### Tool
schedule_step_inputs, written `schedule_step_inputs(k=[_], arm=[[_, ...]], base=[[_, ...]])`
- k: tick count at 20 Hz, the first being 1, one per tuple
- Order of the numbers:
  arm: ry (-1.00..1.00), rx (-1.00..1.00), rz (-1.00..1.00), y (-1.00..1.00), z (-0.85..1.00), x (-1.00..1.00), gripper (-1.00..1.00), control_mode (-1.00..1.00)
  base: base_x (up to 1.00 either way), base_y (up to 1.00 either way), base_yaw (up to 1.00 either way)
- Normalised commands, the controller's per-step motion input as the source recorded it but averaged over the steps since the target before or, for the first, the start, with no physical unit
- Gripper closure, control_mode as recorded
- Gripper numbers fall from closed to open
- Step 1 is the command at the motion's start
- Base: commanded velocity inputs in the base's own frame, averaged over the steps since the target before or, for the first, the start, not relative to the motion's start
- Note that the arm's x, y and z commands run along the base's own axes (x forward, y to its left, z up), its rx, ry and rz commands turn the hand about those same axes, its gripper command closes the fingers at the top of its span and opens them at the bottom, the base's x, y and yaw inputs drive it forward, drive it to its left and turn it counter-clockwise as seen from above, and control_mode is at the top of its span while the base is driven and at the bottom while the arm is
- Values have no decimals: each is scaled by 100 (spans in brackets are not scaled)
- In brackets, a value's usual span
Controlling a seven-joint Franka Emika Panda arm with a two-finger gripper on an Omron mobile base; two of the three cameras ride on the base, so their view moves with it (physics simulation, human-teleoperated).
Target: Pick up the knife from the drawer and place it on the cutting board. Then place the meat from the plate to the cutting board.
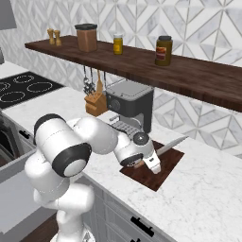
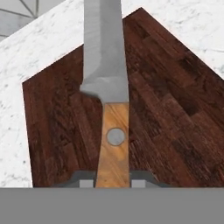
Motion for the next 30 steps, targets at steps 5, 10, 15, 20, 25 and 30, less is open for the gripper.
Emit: schedule_step_inputs(k=[5, 10, 15, 20, 25, 30], arm=[[0, 0, 3, 0, 0, 0, -100, -100], [0, 0, 1, 8, 15, -9, -100, -100], [-1, 0, 2, 16, 81, -19, -100, -100], [4, 0, 5, 4, 100, -4, -100, -100], [18, 0, 12, -6, 100, -11, -100, -100], [25, 0, 30, 35, 27, -25, -100, -100]], base=[[0, 0, 0], [0, 0, 0], [0, 0, 0], [0, 0, 0], [0, 0, 0], [0, 0, 0]])
